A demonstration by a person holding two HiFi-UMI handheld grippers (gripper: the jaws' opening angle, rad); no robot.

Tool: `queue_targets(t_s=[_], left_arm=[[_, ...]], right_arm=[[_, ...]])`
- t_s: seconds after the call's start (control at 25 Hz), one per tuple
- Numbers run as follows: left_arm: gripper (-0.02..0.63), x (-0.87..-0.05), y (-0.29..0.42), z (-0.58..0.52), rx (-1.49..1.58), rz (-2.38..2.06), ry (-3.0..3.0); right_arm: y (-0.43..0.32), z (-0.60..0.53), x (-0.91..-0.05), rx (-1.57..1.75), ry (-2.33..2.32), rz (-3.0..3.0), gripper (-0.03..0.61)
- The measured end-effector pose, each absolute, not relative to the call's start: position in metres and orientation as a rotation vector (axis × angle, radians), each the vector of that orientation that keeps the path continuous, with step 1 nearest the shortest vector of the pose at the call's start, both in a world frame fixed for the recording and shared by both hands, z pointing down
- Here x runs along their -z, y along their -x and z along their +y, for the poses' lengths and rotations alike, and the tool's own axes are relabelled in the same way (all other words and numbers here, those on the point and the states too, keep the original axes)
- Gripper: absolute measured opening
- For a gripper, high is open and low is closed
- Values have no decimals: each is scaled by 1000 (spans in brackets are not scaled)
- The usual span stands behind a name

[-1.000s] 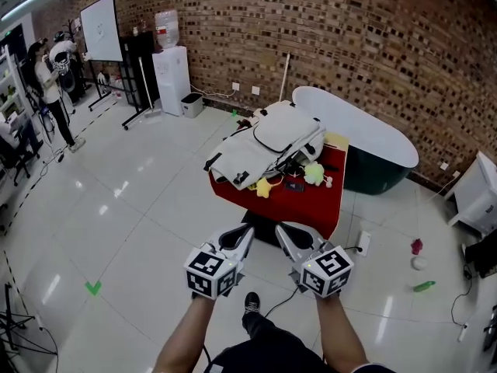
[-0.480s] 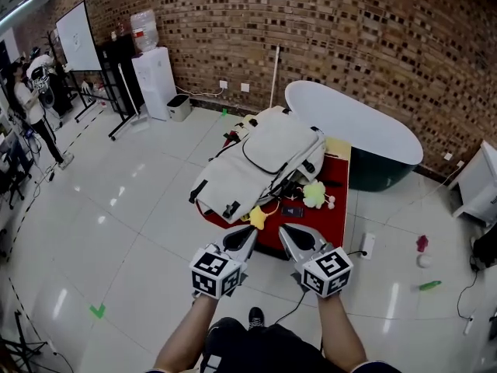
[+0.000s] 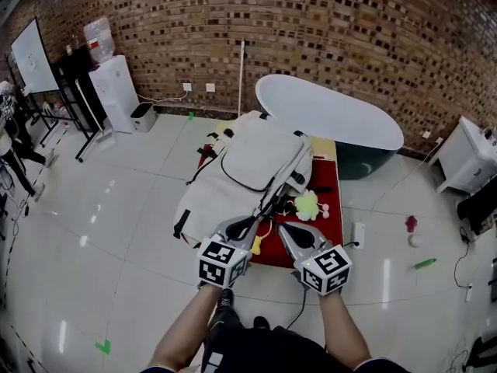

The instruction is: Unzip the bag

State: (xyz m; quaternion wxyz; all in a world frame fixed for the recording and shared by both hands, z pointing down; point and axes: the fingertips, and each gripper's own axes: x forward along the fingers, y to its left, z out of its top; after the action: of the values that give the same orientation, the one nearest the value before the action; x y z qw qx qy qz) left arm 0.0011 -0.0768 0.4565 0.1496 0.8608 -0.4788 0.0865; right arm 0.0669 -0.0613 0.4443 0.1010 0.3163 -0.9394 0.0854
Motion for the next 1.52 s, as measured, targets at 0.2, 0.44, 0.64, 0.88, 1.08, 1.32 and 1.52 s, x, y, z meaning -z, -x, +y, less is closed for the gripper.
queue_targets(t_s=[0.2,0.44,0.64,0.88,1.08,1.32,1.52], left_arm=[[60,-478,-4,-122,-311,-1128,-2508],[63,-510,-4,-164,-426,-985,-2510],[80,-545,-12,-184,-538,-949,-2429],[110,-577,-20,-207,-619,-978,-2346],[112,-603,-23,-215,-659,-1007,-2235],[112,-623,-23,-224,-695,-1050,-2122],[109,-641,-27,-225,-774,-1026,-2071]], right_arm=[[-56,-98,-453,-267,-1102,-2669,6],[-50,-127,-461,-297,-1279,-2569,5],[-52,-138,-475,-329,-1321,-2506,5],[-60,-162,-508,-356,-1271,-2492,6],[-61,-179,-537,-289,-1147,-2475,6],[-62,-201,-547,-249,-1039,-2492,6],[-70,-208,-568,-305,-972,-2484,6]])
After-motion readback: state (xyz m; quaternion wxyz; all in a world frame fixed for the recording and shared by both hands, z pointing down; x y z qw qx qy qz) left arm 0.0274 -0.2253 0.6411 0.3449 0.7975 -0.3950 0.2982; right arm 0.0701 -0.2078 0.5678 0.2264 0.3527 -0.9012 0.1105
